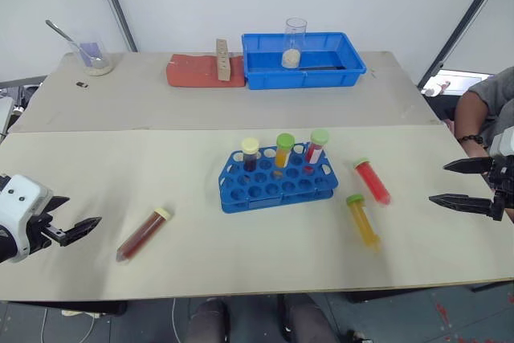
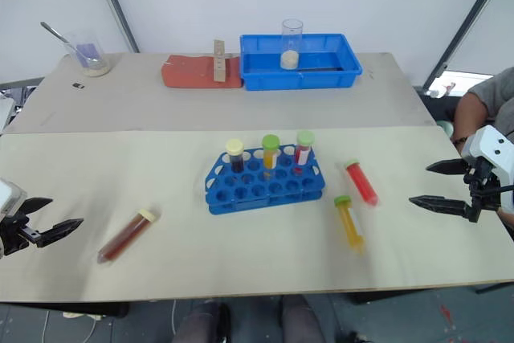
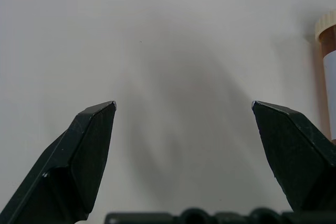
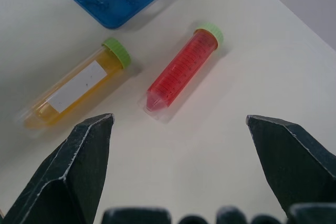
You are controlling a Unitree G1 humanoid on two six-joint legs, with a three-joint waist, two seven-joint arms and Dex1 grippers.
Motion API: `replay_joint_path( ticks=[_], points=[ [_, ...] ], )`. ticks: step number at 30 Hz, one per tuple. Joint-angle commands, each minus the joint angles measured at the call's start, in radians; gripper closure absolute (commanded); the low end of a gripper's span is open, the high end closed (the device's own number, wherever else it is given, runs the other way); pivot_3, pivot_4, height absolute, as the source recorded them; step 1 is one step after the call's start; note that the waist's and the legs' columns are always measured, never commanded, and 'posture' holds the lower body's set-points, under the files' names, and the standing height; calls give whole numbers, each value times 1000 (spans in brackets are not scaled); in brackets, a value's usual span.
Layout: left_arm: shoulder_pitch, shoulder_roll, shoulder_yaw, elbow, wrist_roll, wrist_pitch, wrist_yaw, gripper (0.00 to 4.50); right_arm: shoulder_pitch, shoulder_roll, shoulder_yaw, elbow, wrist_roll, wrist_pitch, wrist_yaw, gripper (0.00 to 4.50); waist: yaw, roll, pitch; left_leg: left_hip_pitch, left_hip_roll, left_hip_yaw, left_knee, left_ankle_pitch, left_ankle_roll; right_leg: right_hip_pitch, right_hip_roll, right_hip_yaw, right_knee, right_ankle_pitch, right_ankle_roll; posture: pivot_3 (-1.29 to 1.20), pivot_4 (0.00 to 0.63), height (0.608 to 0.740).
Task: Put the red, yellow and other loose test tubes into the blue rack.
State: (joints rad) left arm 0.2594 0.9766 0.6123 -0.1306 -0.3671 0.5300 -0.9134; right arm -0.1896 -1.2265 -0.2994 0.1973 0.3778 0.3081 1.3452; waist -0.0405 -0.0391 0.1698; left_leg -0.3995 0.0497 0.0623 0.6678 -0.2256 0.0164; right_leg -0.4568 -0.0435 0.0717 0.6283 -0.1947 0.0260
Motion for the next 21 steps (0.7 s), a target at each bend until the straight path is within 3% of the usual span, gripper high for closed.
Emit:
replay_joint_path(
  ticks=[1, 21],
  points=[
    [7, 7, 40, 2, -2, -4, -11, 61, -13, -2, -22, 9, 1, -31, 10, 0, 0, 0, 0, 0, 0, 0, 0, 0, 0, 0, 0, 0, 0, 0, 0, 0, 150, 740],
    [-26, -19, 22, 43, -14, -77, -44, 61, 11, 4, -28, 10, -1, -64, 4, 0, -1, 0, 0, 0, 0, 0, 0, 0, 0, 0, 0, 0, 1, 0, 0, 0, 150, 740]
  ],
)
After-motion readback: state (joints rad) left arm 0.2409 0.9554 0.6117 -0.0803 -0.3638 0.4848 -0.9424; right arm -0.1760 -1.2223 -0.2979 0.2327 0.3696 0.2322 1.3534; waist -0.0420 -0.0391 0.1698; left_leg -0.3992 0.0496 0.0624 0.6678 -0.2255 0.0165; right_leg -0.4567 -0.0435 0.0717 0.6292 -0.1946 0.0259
